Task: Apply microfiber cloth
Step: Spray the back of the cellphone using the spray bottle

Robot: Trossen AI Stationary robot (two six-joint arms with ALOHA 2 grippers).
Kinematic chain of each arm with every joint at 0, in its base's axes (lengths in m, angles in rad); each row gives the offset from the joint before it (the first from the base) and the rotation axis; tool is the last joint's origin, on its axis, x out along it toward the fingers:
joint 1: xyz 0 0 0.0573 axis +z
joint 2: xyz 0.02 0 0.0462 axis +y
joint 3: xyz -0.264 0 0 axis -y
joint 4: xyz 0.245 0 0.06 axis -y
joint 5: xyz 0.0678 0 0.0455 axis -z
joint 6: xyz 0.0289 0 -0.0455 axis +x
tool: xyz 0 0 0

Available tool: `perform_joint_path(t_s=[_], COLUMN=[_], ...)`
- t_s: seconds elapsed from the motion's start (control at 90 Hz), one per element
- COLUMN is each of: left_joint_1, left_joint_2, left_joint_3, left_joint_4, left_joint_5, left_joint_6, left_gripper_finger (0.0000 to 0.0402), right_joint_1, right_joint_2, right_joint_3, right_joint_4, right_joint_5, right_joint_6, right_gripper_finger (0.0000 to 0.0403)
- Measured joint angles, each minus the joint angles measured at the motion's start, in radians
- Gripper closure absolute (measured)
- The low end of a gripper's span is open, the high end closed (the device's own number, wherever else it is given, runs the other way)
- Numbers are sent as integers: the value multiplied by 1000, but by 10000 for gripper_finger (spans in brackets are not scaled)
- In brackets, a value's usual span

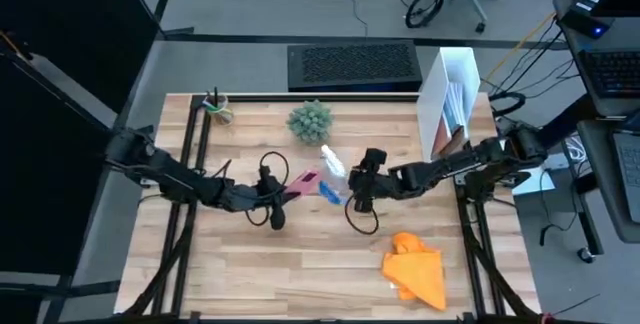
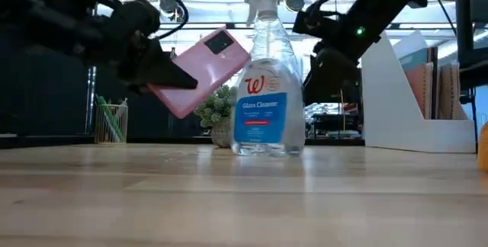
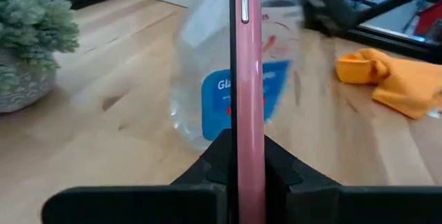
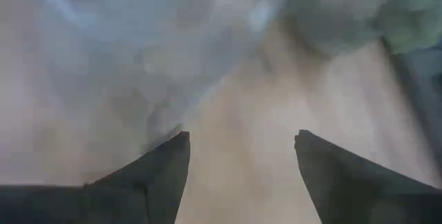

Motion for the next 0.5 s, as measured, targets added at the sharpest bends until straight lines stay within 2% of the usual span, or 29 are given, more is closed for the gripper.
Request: perform_joint_path(t_s=[0.233,0.389,0.5], left_joint_1=[17,10,4], left_joint_2=[5,-1,-51], left_joint_3=[3,3,2], left_joint_4=[21,9,7], left_joint_5=[6,8,11], left_joint_6=[3,8,26], left_gripper_finger=[386,386,386], right_joint_1=[98,118,135], right_joint_2=[0,0,-22], right_joint_3=[0,0,26], right_joint_4=[124,69,1], right_joint_5=[-10,-9,-11], right_joint_6=[83,94,95], right_gripper_finger=[161,161,161])
